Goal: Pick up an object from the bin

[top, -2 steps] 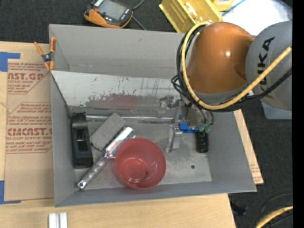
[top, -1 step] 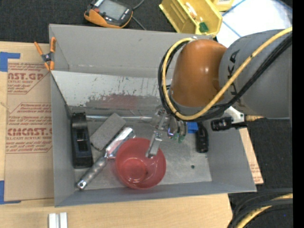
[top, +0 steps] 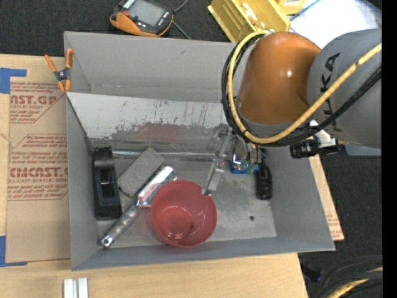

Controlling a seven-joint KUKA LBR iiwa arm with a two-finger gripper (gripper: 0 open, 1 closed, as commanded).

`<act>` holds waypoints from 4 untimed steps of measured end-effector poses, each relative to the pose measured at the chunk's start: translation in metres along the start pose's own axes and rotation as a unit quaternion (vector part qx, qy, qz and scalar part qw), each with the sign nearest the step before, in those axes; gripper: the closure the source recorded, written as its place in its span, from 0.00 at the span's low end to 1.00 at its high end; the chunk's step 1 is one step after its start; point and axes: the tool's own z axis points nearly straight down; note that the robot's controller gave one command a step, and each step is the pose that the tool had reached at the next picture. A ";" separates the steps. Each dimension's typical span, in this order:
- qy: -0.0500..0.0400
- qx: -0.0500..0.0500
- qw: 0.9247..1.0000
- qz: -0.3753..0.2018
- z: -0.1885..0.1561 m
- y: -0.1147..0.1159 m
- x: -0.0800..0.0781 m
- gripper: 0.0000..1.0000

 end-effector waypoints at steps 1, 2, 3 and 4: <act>0.004 0.000 1.000 -0.017 0.070 0.017 0.003 0.00; -0.001 0.000 1.000 -0.021 0.007 0.004 0.003 0.00; 0.003 0.000 1.000 -0.026 0.032 0.006 0.000 0.00; -0.004 -0.001 0.975 -0.224 0.051 0.059 -0.008 0.00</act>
Offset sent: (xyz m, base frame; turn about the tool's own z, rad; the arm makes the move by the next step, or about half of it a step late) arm -0.0027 -0.0001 0.0125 -0.0425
